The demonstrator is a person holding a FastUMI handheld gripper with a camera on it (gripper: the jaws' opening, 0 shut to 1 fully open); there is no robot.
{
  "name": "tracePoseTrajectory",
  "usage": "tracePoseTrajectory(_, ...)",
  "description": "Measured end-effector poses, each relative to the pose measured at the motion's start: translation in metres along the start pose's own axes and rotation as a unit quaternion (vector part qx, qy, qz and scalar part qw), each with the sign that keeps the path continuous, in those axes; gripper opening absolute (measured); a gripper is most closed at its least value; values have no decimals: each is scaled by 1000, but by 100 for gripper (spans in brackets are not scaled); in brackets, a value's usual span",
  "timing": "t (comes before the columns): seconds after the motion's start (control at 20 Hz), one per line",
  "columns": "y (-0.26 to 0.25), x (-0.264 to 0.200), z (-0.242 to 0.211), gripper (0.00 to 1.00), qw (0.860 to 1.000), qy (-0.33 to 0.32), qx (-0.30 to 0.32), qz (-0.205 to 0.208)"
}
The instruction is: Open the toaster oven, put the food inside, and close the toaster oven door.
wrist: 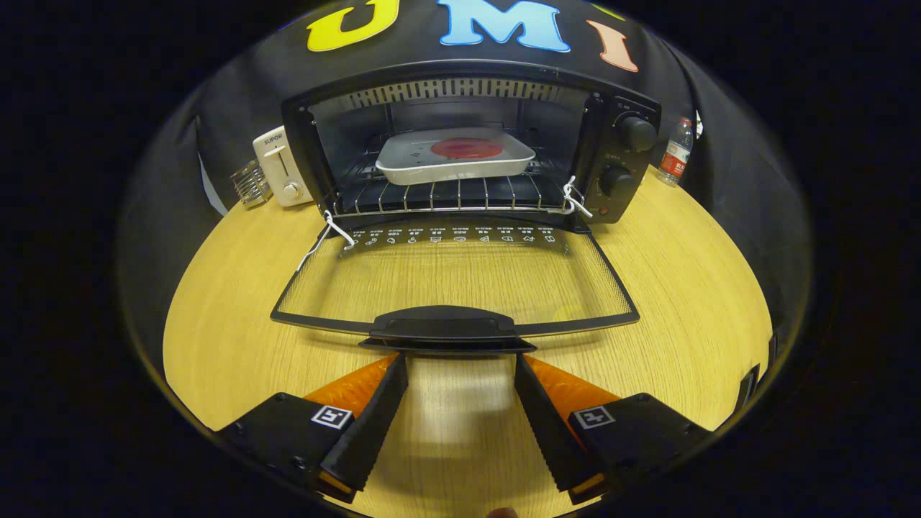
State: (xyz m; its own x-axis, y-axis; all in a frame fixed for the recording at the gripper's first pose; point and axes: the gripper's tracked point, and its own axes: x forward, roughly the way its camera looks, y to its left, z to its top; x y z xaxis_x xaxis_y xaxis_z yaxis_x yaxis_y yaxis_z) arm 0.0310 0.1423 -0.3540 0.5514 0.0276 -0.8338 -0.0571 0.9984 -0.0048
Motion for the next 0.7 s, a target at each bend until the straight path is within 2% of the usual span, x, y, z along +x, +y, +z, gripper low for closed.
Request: tracePoseTrajectory(0.7,1,-43,35,96,996,-84,12,2)
